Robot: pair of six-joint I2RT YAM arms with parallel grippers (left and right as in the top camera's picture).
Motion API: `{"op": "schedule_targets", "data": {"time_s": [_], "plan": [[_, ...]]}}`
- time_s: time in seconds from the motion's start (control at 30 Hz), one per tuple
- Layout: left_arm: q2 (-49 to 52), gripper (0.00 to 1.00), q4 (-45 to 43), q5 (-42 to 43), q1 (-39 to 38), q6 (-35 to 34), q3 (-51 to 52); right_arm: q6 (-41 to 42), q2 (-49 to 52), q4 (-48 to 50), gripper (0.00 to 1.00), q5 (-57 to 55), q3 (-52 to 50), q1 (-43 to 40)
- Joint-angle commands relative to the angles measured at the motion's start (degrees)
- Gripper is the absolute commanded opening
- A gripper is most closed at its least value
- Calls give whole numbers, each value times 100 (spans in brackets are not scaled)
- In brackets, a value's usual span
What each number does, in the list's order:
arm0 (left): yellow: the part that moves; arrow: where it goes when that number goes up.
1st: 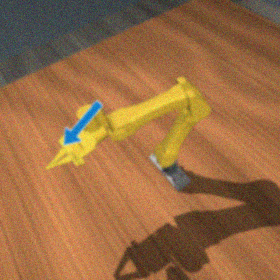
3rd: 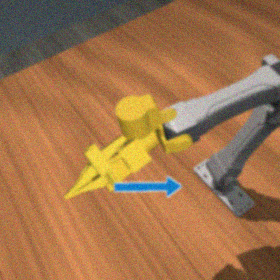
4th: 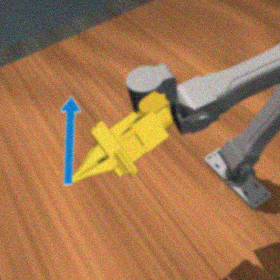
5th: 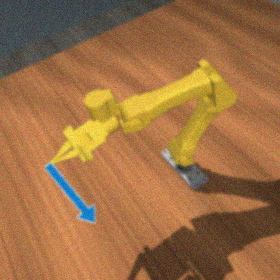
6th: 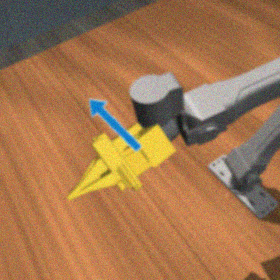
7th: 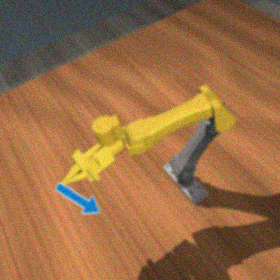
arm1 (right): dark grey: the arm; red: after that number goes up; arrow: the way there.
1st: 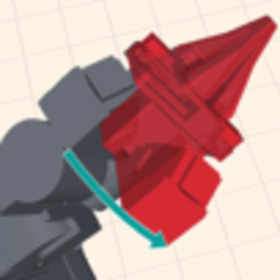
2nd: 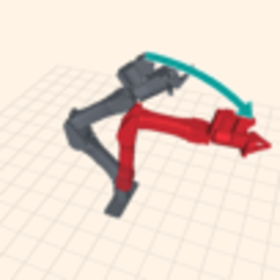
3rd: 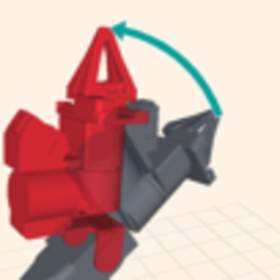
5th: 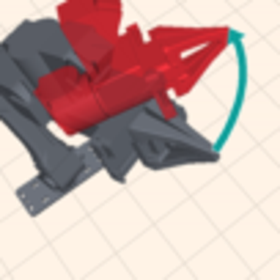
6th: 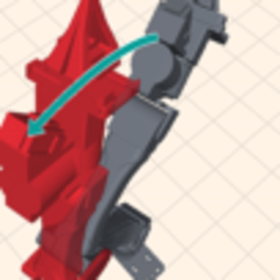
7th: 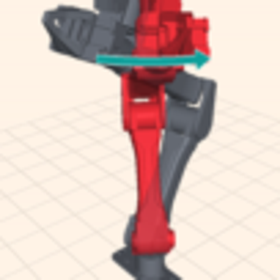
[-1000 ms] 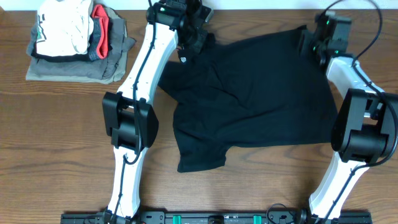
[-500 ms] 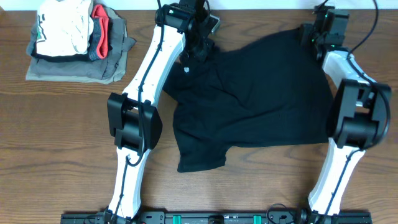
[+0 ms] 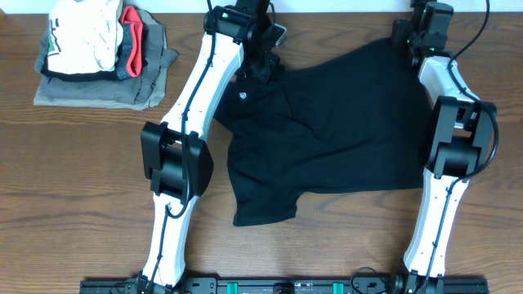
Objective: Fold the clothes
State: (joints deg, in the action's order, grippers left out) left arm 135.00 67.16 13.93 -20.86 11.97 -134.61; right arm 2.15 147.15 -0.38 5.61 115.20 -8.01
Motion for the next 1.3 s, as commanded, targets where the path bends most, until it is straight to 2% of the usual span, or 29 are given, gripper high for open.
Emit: {"op": "schedule_targets", "data": {"time_s": [0.0, 0.33, 0.57, 0.67, 0.77, 0.8, 1.0, 1.1, 1.27], "plan": [[-39, 6, -11, -72, -22, -31, -74, 216, 315, -22, 52, 46, 136, 11], [-39, 6, -186, -72, -83, -28, -74, 363, 439, 94, 52, 42, 136, 59], [-39, 6, -188, -72, -109, -28, -74, 361, 487, 68, 48, 44, 133, 59], [-39, 6, -190, -74, -109, -28, -74, 358, 531, 37, 39, 44, 131, 74], [-39, 6, -208, -103, -109, -28, -74, 358, 581, -2, 19, 44, 131, 125], [-39, 6, -214, -116, -109, -28, -74, 352, 595, -35, 16, 35, 131, 140], [-39, 6, -280, -146, -107, -28, -74, 181, 575, -297, 9, -175, 258, 105], [-39, 6, -391, -190, -107, -28, -74, 205, 553, -684, 1, -122, 546, 0], [-39, 6, -490, -369, -107, -35, -74, 149, 520, -1613, 1, -61, 1300, -142]]}}
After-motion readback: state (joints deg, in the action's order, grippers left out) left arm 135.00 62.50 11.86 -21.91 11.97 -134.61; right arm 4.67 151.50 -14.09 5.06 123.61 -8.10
